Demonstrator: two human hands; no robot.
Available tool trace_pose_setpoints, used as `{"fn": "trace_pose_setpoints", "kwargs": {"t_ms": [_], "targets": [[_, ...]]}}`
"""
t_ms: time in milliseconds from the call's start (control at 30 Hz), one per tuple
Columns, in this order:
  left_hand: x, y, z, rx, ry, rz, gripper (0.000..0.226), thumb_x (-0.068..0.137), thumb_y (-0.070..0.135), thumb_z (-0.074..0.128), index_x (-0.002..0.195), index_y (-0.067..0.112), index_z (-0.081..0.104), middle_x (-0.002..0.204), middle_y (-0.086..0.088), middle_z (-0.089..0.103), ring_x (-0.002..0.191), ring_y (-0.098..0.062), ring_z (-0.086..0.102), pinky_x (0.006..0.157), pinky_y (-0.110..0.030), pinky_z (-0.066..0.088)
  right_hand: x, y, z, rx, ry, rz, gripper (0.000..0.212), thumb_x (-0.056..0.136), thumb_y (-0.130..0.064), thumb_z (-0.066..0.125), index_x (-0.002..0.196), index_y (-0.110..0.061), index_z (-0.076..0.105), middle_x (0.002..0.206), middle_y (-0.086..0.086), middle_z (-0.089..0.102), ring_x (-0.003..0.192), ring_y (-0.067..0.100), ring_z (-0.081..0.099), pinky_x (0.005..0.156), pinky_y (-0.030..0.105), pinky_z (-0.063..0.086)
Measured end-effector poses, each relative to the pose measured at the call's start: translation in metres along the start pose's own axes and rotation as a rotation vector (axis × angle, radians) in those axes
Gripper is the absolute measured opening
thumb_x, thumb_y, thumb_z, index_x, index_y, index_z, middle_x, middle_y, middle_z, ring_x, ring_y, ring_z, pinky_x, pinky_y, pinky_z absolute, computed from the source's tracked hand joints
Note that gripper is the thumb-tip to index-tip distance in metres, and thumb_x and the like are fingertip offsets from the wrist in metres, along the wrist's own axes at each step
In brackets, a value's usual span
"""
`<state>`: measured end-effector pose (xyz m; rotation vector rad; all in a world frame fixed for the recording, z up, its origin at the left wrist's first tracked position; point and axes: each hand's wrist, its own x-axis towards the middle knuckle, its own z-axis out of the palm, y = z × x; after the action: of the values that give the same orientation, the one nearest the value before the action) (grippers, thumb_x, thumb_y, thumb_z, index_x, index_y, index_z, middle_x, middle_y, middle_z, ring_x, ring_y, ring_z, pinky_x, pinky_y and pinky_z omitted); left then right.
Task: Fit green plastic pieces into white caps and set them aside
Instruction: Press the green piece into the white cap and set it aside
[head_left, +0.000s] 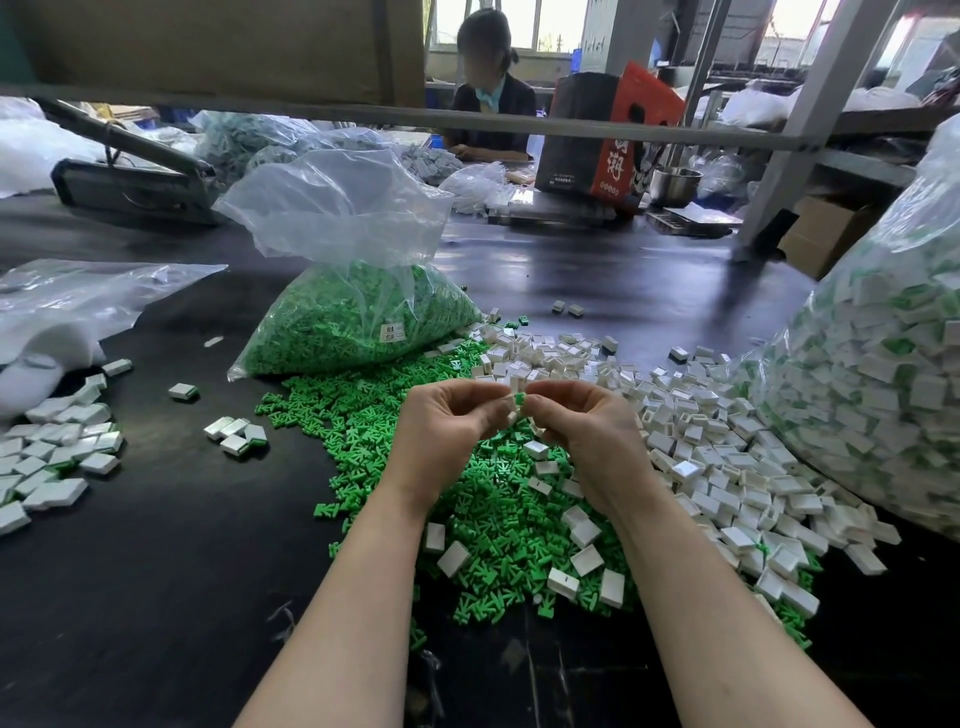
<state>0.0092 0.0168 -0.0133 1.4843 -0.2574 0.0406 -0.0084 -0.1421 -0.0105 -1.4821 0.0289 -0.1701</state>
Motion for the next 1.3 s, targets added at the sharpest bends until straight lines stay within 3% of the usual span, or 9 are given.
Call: {"fn": "trace_pose_setpoints", "kwargs": {"t_ms": [333,633,867,1133,1300], "targets": [[0.0005,0.0012,-0.0019,-0.021,-0.003,-0.037,0.013,0.082,0.0,0.072,0.088,0.012,0.076,0.08,-0.009,0.076,0.074,-0.021,0.073,0.069,-0.023,0.058,0.0009,0.0016,0.0044,-0.105,-0.028,-0.156,0.01,0.081,-0.001,0.075,0.09,0.001,0.073,0.078,0.007,0.073,0.066,0.007,0.066,0.061,0.015,0.05],[0.0,0.0023,-0.0053,0.022,-0.024,-0.001,0.017,0.083,-0.002,0.071,0.087,0.013,0.077,0.081,-0.006,0.076,0.076,-0.018,0.073,0.071,-0.021,0.057,0.0004,0.0036,0.0005,-0.136,-0.079,-0.022,0.005,0.084,-0.01,0.074,0.087,-0.006,0.075,0.074,0.005,0.074,0.058,0.007,0.062,0.052,0.018,0.048],[-0.0003,0.0002,-0.0065,0.112,-0.051,-0.001,0.018,0.082,-0.004,0.072,0.084,0.013,0.076,0.077,-0.003,0.076,0.071,-0.016,0.073,0.066,-0.019,0.056,-0.0017,0.0004,-0.0012,-0.26,-0.15,-0.05,0.008,0.086,-0.008,0.073,0.079,-0.012,0.072,0.068,0.0,0.072,0.062,0.008,0.065,0.057,0.017,0.05],[0.0002,-0.005,-0.0089,0.218,-0.126,-0.008,0.017,0.082,-0.007,0.071,0.086,0.008,0.076,0.077,-0.005,0.076,0.072,-0.02,0.072,0.069,-0.022,0.057,-0.0011,-0.0011,-0.0019,-0.378,-0.21,-0.041,0.007,0.084,-0.008,0.075,0.078,-0.006,0.072,0.068,0.002,0.068,0.056,0.005,0.059,0.054,0.019,0.049],[-0.001,-0.0036,-0.0069,0.125,-0.049,-0.002,0.018,0.083,-0.006,0.07,0.084,0.011,0.076,0.077,-0.006,0.076,0.071,-0.02,0.072,0.068,-0.023,0.057,-0.0011,0.0004,-0.0016,-0.253,-0.184,-0.087,0.006,0.082,-0.008,0.076,0.077,-0.011,0.074,0.068,0.0,0.072,0.061,0.006,0.064,0.059,0.016,0.049]]}}
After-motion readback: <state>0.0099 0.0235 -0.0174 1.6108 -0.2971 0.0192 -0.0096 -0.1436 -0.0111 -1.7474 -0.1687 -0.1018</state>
